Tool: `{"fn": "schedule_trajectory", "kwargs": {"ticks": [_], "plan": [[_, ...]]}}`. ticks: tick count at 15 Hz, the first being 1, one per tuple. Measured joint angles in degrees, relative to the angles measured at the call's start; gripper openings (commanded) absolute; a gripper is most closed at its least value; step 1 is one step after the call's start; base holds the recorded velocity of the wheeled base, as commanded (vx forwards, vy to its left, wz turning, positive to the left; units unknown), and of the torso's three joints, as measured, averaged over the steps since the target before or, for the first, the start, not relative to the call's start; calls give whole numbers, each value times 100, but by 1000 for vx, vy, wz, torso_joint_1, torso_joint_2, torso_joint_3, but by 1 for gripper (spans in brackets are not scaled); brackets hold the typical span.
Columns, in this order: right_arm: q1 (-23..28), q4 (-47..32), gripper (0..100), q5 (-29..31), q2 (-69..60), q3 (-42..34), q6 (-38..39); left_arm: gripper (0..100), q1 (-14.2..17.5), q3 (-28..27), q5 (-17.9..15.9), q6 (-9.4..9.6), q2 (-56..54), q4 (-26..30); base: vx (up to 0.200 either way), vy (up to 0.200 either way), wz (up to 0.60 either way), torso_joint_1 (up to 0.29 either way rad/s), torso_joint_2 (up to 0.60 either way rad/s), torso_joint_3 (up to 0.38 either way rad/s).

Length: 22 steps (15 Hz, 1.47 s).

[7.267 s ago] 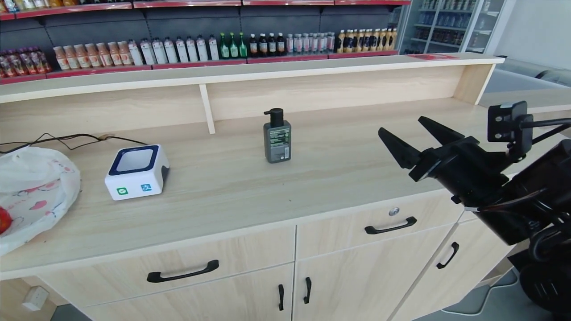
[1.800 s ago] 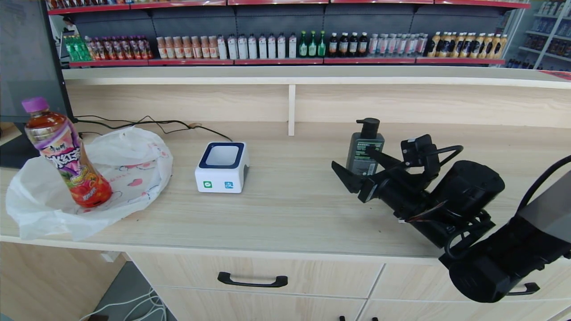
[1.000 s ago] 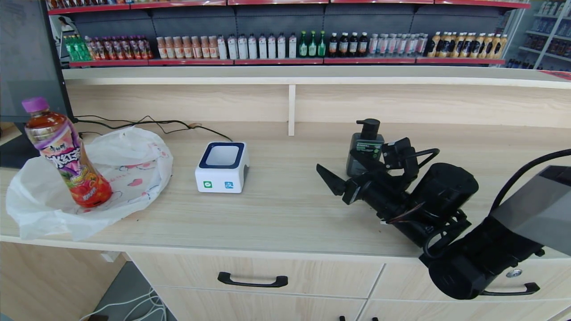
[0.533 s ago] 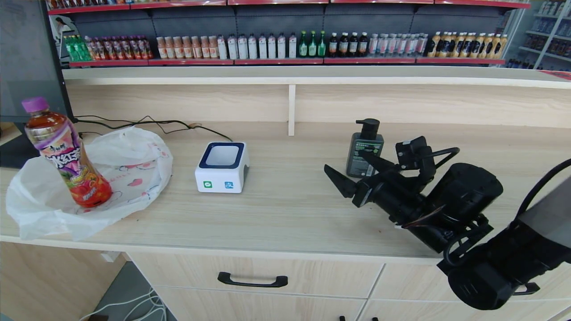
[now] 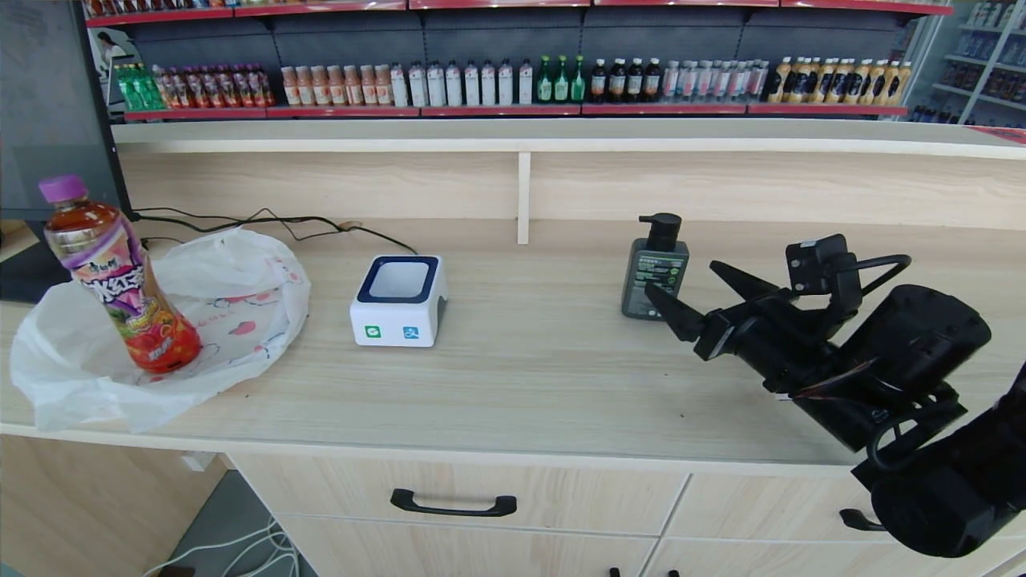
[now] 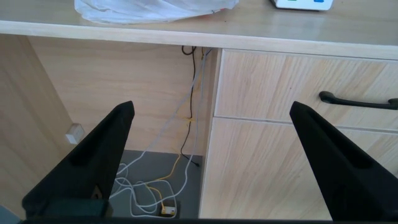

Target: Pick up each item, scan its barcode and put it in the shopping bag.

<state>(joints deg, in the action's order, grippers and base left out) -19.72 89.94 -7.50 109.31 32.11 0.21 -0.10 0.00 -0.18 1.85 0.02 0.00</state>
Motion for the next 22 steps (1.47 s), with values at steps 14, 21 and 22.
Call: {"fn": "schedule_trajectory", "kwargs": {"ticks": [14,21,22], "plan": [[1130,2,100,-2548,689,1023,69,100,5,0,2,15,0,-16,0,0,0,0,0,0],[1224,2,100,-3011,1103,1718,681,100,0,0,7,13,0,-55,0,0,0,0,0,0],[1224,0,100,-3090,1141,1749,672,100,0,0,9,15,0,-55,0,0,0,0,0,0]]}}
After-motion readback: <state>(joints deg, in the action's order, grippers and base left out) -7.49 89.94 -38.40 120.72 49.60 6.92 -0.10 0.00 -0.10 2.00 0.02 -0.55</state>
